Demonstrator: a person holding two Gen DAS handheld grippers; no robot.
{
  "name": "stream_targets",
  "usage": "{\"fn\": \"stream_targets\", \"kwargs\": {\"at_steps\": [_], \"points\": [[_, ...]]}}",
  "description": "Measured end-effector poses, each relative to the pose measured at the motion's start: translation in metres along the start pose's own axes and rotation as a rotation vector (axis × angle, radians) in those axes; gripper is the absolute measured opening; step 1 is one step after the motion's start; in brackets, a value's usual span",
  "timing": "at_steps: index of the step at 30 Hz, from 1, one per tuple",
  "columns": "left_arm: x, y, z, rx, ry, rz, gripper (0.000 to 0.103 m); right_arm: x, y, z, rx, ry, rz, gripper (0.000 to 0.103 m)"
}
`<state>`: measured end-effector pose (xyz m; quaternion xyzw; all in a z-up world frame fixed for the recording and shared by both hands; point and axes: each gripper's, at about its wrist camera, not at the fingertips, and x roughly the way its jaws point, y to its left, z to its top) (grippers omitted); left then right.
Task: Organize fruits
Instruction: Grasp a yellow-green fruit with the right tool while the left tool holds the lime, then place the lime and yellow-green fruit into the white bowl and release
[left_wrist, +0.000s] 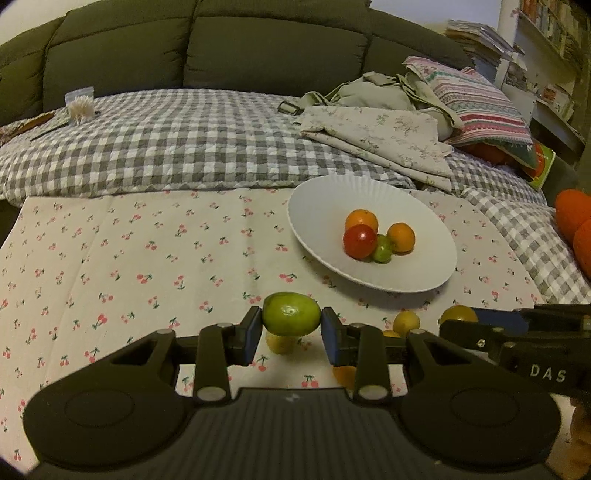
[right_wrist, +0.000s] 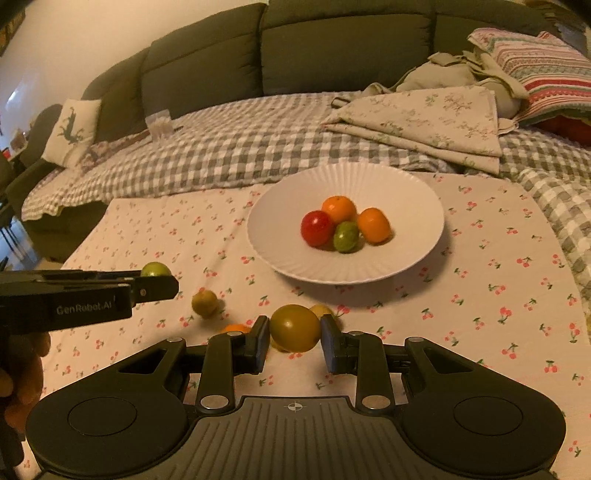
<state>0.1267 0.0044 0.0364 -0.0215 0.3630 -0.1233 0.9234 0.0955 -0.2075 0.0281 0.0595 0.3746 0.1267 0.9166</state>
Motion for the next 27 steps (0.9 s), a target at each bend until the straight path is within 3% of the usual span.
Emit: {"fn": "stream_targets", "kwargs": {"at_steps": [15, 27], "points": [[0.024, -0.023, 0.014, 0.13, -0.055, -0.016, 0.033, -0.004, -0.028, 0.019, 0.052, -0.065, -0.07, 0.028], [0.053, -0.039, 0.023, 0.192, -0.085, -0.087, 0.033, 0.015, -0.045, 0.032, 0.076, -0.074, -0.107, 0.028]]}}
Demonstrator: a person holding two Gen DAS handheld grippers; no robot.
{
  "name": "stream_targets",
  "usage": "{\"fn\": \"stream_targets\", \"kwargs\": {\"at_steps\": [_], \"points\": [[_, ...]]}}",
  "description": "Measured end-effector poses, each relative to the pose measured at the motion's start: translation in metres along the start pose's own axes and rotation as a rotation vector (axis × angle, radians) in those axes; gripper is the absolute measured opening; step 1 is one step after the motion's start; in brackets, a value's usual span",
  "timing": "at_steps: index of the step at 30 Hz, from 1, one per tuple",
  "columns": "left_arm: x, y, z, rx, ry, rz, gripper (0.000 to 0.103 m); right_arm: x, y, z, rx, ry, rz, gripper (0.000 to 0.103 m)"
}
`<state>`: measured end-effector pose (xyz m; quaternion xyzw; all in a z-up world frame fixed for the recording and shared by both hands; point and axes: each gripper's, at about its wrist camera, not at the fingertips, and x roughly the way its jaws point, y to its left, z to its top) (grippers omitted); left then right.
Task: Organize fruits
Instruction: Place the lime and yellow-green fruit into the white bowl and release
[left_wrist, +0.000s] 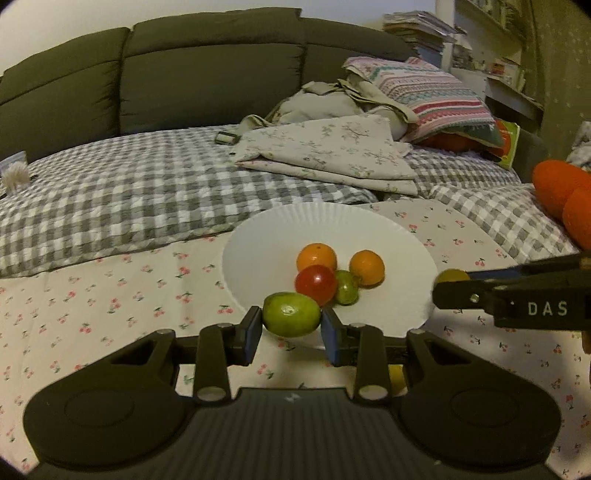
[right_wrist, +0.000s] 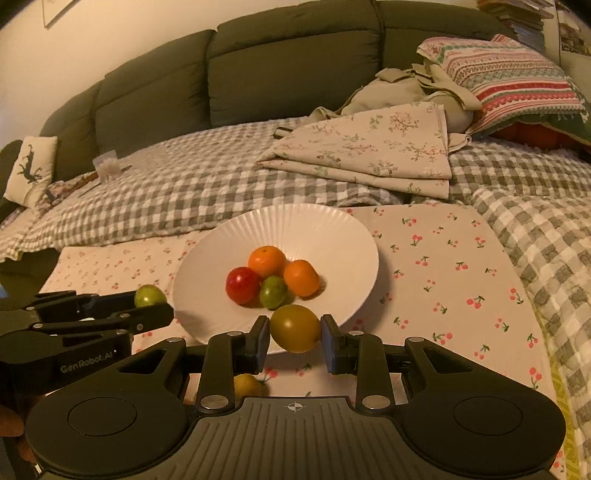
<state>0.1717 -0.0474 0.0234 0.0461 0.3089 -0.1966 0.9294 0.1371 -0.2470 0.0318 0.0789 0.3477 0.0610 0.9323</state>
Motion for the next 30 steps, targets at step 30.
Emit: {"fn": "stream_targets", "kwargs": {"at_steps": [30], "points": [[0.043, -0.012, 0.005, 0.08, 0.015, -0.028, 0.058, 0.056, -0.008, 0.011, -0.013, 0.01, -0.005, 0.039]]}}
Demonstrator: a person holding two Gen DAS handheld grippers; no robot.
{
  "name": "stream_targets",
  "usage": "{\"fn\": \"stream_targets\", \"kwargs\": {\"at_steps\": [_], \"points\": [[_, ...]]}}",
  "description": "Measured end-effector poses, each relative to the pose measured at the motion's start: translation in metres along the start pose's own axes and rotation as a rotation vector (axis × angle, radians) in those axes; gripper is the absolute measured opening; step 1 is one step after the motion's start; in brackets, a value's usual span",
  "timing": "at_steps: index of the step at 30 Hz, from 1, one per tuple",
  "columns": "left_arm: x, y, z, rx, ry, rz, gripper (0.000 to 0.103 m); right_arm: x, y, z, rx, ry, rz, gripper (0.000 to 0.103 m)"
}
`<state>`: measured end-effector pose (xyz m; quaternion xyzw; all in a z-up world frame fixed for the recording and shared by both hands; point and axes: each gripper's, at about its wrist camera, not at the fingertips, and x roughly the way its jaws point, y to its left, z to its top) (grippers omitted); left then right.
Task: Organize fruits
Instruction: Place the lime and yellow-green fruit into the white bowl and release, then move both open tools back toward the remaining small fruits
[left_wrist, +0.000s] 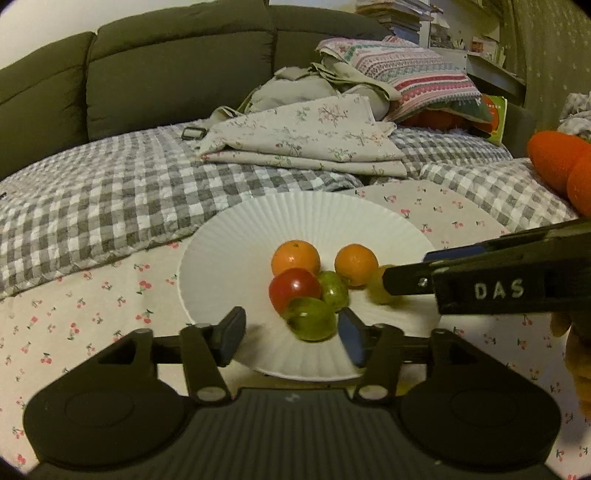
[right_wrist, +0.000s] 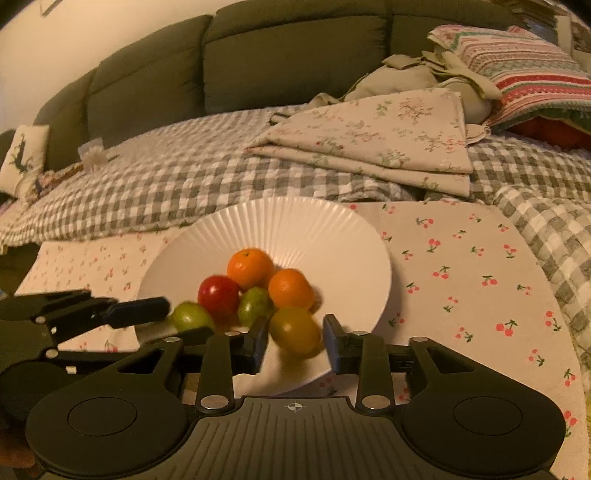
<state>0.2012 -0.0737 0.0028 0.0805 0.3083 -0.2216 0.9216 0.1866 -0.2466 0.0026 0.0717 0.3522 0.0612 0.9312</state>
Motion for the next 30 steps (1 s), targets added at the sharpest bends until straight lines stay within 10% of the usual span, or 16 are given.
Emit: {"fn": "stream_targets", "kwargs": {"at_steps": [30], "points": [[-0.087, 0.058, -0.015, -0.24, 0.072, 0.158, 0.072, -0.082, 0.009, -0.007, 0.082, -0.051, 0.035, 0.055]]}}
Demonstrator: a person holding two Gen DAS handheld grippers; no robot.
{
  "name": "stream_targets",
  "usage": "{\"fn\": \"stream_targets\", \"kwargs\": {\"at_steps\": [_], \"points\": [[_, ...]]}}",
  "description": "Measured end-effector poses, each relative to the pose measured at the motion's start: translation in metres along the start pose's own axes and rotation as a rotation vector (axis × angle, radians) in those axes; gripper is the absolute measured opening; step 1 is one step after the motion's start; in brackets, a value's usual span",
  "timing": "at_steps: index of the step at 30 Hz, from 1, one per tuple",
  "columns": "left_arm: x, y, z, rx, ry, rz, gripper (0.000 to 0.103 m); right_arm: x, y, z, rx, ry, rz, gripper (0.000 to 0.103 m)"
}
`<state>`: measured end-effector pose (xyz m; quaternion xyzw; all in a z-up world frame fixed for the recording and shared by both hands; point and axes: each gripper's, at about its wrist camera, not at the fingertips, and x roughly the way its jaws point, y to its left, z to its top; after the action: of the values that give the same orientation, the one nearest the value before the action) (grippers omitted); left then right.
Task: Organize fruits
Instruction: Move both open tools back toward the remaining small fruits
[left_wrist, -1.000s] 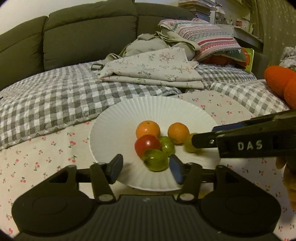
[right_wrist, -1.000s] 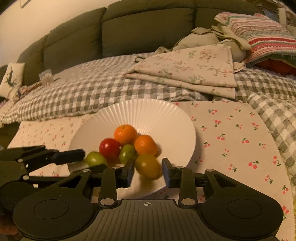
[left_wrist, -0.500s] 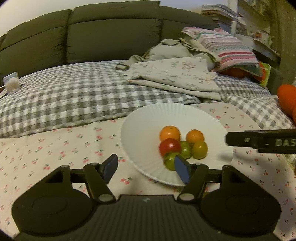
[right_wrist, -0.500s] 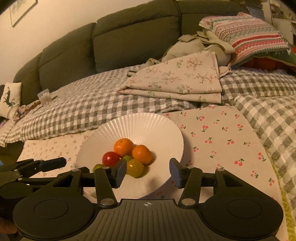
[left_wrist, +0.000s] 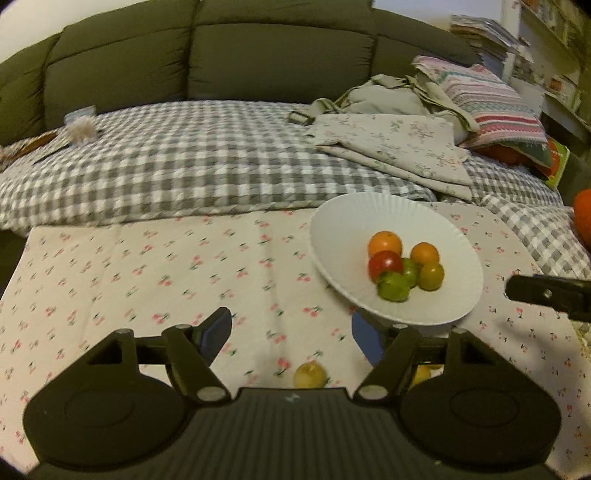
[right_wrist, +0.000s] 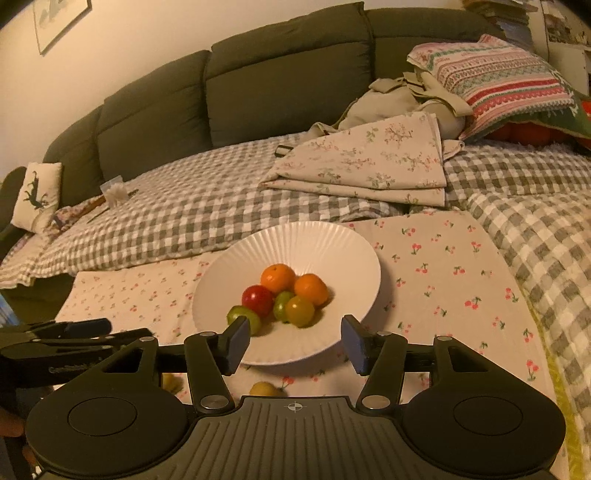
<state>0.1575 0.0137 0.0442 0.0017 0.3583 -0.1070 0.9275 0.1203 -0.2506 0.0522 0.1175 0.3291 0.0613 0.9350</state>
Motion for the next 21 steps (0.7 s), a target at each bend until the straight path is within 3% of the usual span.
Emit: {"fn": "stream_targets", "kwargs": {"at_steps": [6, 15, 21], "points": [[-0.014, 0.015, -0.011, -0.066, 0.025, -0.019, 0.072, -0.016, 0.007, -0.007, 0.006, 0.008, 0.027, 0.058], [-0.025, 0.01, -0.027, -0.048, 0.051, -0.027, 0.071, -0.033, 0.017, -0.019, 0.013, 0.027, 0.066, 0.062], [-0.015, 0.006, -0.031, -0.036, 0.085, -0.035, 0.065, -0.037, 0.017, -0.025, 0.025, 0.044, 0.08, 0.067]]}}
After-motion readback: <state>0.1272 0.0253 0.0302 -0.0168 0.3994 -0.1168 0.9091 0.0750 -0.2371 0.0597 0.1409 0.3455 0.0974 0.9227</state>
